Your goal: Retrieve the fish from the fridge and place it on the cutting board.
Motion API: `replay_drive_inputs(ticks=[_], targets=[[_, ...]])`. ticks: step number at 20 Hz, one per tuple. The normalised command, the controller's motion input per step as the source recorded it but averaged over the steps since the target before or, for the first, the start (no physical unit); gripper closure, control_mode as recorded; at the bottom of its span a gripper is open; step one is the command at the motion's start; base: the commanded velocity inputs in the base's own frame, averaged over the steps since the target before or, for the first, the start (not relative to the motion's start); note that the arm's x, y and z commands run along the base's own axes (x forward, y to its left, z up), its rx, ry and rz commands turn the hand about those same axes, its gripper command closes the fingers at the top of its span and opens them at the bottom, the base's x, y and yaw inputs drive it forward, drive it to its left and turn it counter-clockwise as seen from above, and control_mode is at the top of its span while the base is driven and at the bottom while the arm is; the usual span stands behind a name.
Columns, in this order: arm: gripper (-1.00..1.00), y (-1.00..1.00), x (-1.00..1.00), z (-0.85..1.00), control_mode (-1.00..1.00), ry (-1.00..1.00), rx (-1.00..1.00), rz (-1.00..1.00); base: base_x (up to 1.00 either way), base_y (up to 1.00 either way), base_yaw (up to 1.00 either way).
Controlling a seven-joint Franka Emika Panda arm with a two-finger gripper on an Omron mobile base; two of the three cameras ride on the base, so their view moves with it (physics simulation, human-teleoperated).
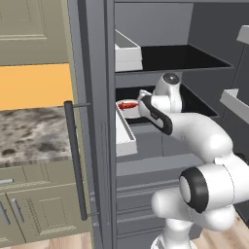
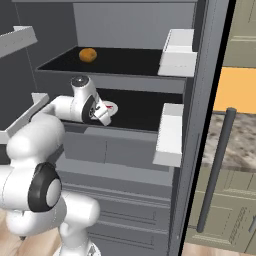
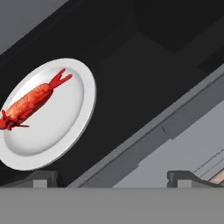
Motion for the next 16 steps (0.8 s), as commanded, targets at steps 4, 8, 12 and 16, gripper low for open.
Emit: replay_drive_inputs(ticks=[4,8,12,16], targets=[[-1.00,0.13,0.45,-0.04,-1.00,-0.06,0.01,-0.03,0.00,0.00,0.00],[-1.00,0.00,0.16,-0.21,-1.00,-0.11,0.00,-0.01,0.00,0.00,0.00],[-1.00,0.00,0.26,0.00,-1.00,-0.03,0.00,0.00,0.00,0.00,0.00],[-1.00,0.00,0.25,-0.01,-1.00,0.00,0.00,-0.02,0.00,0.00,0.00]])
